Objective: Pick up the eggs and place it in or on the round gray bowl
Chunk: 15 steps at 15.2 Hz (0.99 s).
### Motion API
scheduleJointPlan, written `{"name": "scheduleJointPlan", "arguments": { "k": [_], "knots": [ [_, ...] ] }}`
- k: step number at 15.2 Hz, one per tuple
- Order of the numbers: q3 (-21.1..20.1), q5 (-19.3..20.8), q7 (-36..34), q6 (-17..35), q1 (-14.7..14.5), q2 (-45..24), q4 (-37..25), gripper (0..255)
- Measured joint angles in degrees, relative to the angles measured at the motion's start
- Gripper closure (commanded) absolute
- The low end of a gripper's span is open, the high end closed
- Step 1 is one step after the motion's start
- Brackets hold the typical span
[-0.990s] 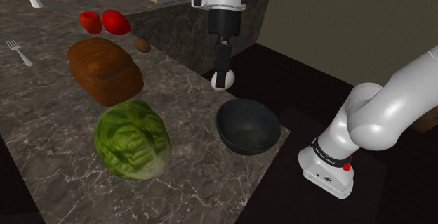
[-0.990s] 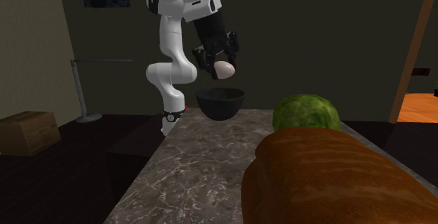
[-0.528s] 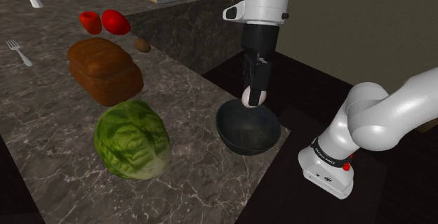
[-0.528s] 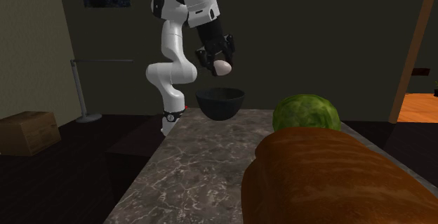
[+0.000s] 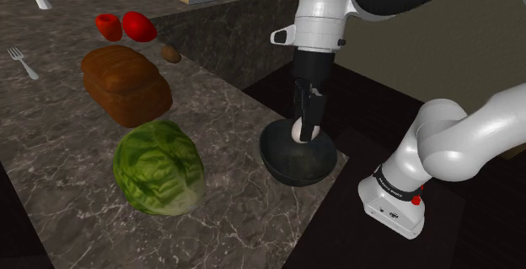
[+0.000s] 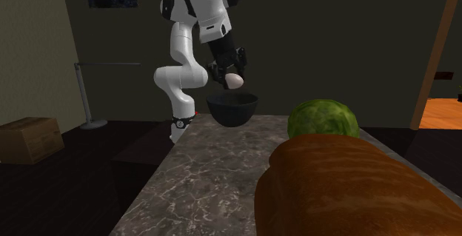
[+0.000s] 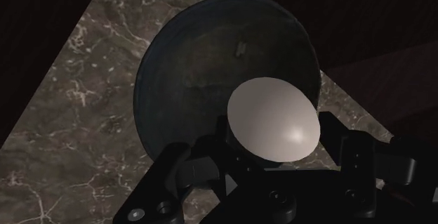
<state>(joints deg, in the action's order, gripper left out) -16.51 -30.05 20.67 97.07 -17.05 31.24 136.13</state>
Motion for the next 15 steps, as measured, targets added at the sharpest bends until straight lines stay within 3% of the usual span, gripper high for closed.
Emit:
{"name": "scheduleJointPlan", "arguments": {
  "k": [5,11,12,15],
  "knots": [
    [-0.72,-0.67,1.31,3.68,-0.13,-0.64,3.24,255],
    [-0.87,-0.81,1.58,4.46,-0.17,-0.77,3.91,255],
    [-0.88,-0.81,1.58,4.47,-0.17,-0.77,3.92,0],
    [-0.88,-0.82,1.58,4.47,-0.17,-0.77,3.91,0]
  ]
}}
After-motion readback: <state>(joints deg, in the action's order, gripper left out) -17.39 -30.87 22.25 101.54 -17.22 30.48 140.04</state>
